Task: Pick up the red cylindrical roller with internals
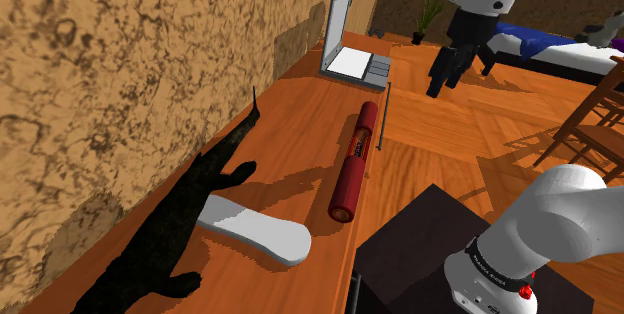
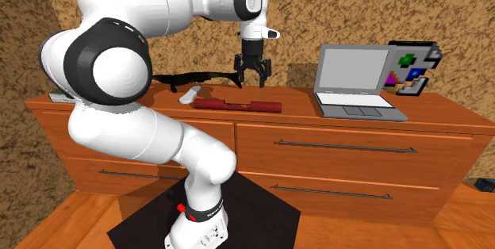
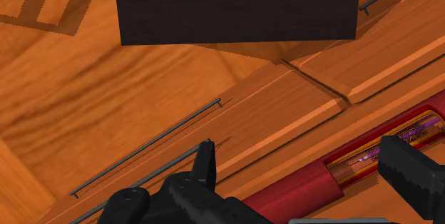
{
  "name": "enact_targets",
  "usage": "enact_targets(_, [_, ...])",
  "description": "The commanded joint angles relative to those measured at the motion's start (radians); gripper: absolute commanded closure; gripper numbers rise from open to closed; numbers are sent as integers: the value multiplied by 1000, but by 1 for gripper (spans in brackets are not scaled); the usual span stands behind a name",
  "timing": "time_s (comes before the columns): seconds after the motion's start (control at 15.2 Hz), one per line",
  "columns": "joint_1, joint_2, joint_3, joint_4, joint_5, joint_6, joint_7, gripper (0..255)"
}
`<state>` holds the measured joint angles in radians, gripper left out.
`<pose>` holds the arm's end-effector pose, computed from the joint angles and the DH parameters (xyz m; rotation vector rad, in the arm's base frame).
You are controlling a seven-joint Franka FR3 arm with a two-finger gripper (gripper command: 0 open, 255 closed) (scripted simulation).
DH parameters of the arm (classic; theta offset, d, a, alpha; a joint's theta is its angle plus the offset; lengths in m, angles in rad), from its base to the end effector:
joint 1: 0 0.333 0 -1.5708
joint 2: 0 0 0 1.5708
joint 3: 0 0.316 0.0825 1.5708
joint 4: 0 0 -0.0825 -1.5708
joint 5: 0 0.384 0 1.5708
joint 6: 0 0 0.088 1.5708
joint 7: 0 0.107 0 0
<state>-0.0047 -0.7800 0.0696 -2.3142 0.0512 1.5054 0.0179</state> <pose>0.3012 0.0325 0.6019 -3.1396 -0.0452 0.0473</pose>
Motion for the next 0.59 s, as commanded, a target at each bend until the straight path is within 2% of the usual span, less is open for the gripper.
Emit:
enact_targets(0.0, [0, 0, 0, 0, 0, 0, 0, 0])
enact_targets(0.53, [-83, -2, 230, -154, 192, 219, 521, 0])
